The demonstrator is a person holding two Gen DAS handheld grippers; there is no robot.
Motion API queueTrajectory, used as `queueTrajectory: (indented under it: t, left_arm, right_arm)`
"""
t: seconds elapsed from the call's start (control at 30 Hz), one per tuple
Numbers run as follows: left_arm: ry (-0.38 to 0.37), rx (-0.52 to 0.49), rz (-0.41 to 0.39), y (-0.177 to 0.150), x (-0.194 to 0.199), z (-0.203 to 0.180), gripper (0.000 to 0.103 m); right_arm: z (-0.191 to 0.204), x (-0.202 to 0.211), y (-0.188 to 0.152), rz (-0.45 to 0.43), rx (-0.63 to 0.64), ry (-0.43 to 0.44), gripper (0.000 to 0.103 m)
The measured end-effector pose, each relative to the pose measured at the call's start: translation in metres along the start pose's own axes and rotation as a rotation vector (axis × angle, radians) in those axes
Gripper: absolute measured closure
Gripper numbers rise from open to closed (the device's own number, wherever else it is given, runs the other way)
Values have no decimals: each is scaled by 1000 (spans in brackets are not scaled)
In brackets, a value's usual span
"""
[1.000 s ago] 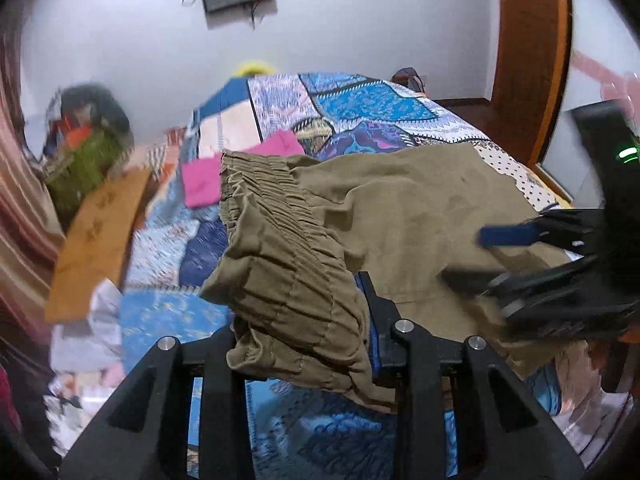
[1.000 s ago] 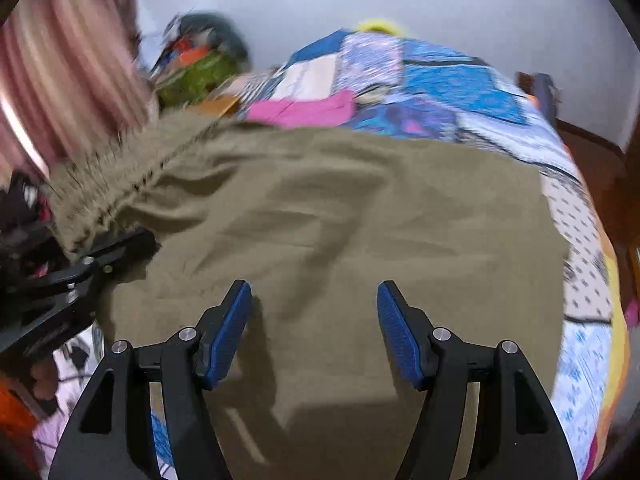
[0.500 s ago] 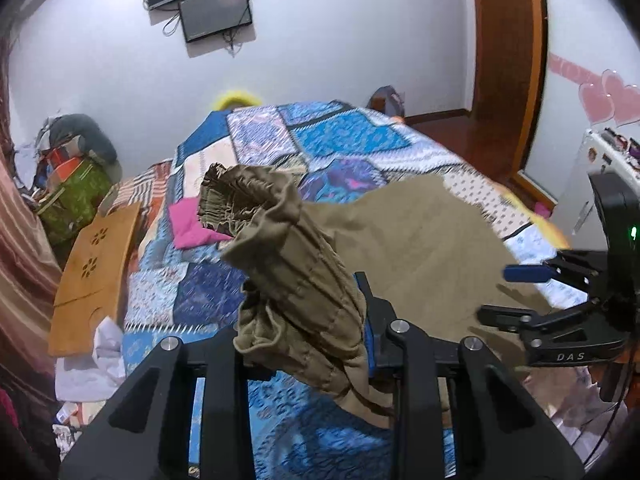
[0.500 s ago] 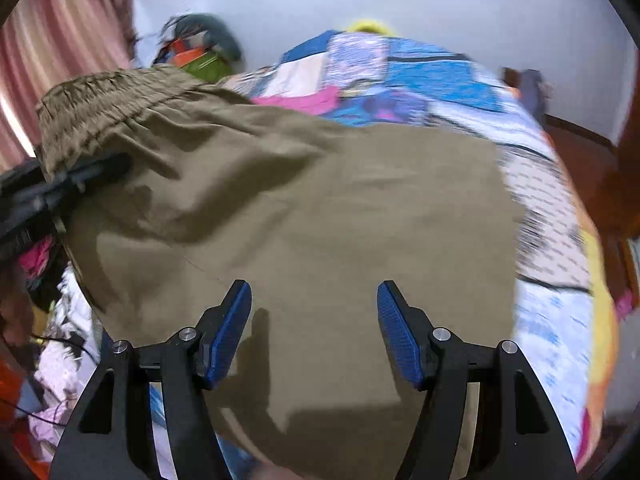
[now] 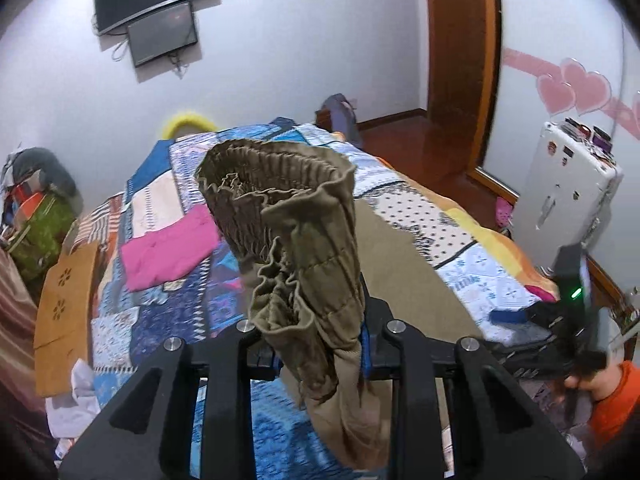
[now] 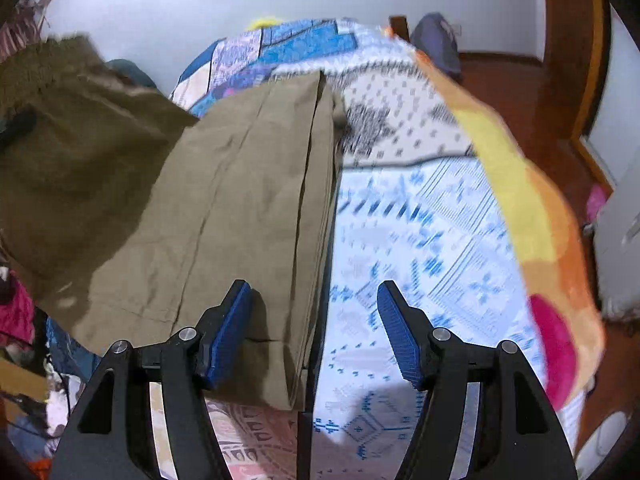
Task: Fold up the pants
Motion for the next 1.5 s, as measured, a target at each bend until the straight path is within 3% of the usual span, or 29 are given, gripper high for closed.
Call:
queueTrajectory:
  t: [0.2,0.63,0.83,0.93,1.0,1.13,1.3,1.5]
  left_arm:
    - [-77,-12,38,1,-20,-35,75]
    - [-207,-30,256,-45,-82,-94,75]
    - [-226,-23,289,-59,-86,-104,66]
    - [-279,-18,307,-61,-81,-111,40]
    - [-335,1,304,-59,-72,-116,38]
    - [-318,-29,237,-47,-51,-111,38]
    - [-265,-3,186,-35,-37,-77,37]
    - [-171,27,238,-60,-43,-32,35]
  right_arm:
    - [-2,-1,-1,-14,-32,31,39]
    - [-12,22,2,-46,-17,33,39]
    - [-22,38,4,-72,-36,3,39]
    - [-27,48,10,-94,-37,-16,39]
    - [-30,55,16,-116,-40,-27,39]
    - [-33,67,28,-156,-51,-40,39]
    - [-19,73,46,-199,-16,-26,39]
    - [13,56,57,-213,24,28,39]
Point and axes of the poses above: each gripper's, at about its wrist camera, not at the fingertips, and x roughly against the way its jaws point, z to its left, y to its top, the point moved 4 cm from there along -x, roughly the way its jaws point, and after that the axes turned 14 degrees about -z, right-handed, at the moved point
